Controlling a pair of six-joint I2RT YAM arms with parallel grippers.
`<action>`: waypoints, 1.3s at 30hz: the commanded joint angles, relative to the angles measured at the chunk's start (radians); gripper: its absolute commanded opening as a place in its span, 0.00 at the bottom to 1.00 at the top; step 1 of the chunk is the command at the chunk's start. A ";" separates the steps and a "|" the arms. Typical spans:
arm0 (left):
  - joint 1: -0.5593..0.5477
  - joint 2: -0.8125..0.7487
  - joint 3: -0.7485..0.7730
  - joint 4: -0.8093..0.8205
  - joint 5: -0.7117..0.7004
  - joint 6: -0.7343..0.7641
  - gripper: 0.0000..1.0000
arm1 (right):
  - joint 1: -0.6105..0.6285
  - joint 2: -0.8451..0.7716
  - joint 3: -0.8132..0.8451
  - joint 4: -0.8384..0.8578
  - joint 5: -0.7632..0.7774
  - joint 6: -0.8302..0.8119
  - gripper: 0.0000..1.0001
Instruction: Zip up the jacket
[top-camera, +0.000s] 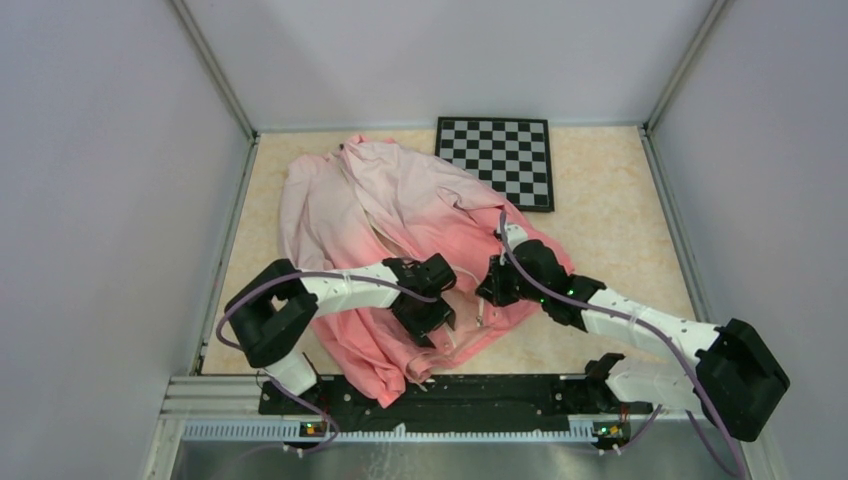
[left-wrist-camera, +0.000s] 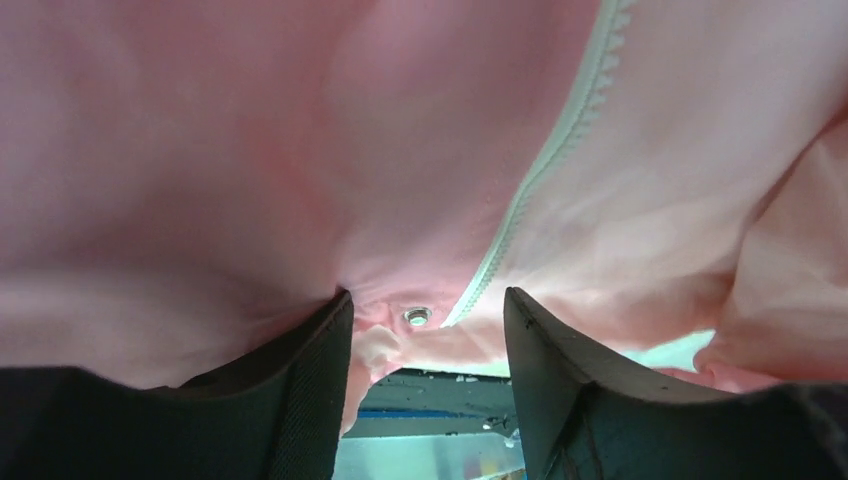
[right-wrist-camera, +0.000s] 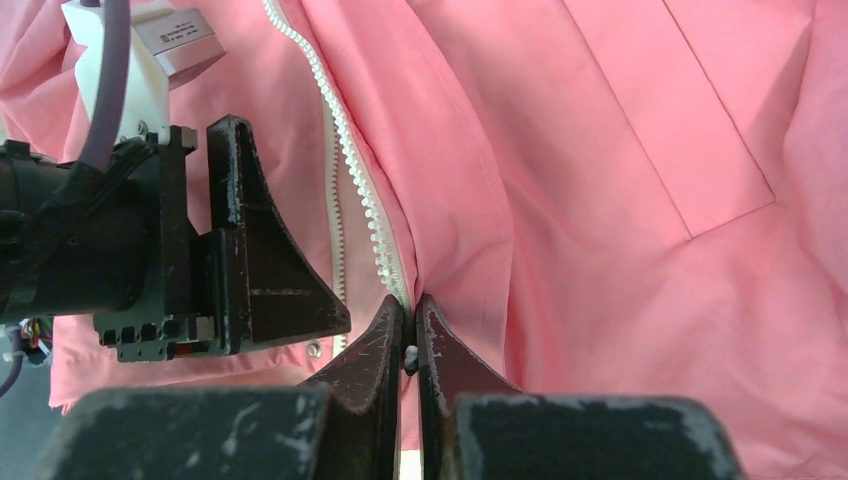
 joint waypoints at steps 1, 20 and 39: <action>0.003 0.070 0.078 -0.182 -0.024 -0.057 0.58 | -0.012 -0.032 0.015 0.010 0.015 -0.006 0.00; 0.001 -0.045 0.051 -0.095 -0.119 0.059 0.18 | -0.010 0.035 0.032 0.038 -0.041 -0.021 0.00; -0.017 -0.260 -0.050 0.019 -0.266 0.205 0.00 | 0.200 0.181 0.180 -0.071 0.406 0.201 0.00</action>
